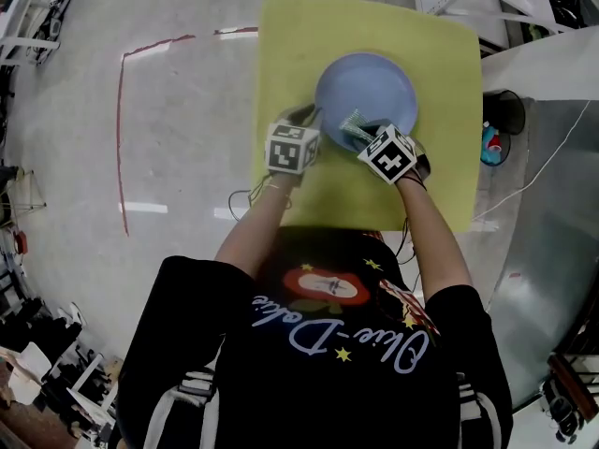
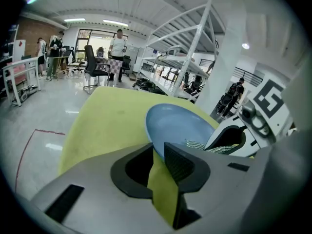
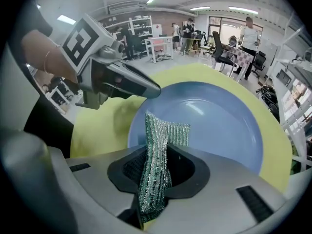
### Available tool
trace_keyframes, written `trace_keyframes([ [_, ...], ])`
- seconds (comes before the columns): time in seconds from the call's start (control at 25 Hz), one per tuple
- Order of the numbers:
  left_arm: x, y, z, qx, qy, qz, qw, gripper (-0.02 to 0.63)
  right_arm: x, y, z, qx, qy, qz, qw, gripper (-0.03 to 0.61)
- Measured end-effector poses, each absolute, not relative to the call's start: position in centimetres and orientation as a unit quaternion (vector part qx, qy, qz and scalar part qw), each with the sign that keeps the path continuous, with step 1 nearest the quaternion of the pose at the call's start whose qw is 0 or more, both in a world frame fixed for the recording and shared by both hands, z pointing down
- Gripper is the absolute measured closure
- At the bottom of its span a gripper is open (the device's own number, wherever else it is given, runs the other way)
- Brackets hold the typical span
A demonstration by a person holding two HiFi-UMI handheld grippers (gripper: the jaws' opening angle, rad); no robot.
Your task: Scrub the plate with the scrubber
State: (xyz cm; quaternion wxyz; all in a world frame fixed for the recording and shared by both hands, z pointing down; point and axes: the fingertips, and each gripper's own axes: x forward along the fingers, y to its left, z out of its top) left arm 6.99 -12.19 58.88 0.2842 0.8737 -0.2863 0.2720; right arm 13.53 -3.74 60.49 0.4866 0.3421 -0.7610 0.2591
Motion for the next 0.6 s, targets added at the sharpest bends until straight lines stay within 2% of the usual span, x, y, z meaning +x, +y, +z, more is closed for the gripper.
trace_keyframes([
  [0.24,7.1,-12.2,58.8,0.876,-0.278,0.274,0.285,0.549,11.7,-4.2,60.1,0.358,-0.77,0.294,0.439,0.505],
  [0.44,6.9,-12.2,58.8,0.875,-0.274,0.268,0.295,0.551,11.4,-4.5,59.7,0.37,-0.775,0.281,0.428,0.503],
  [0.6,6.7,-12.4,58.1,0.881,-0.272,0.263,0.284,0.544,12.1,-5.3,58.2,0.423,-0.778,0.264,0.383,0.505],
])
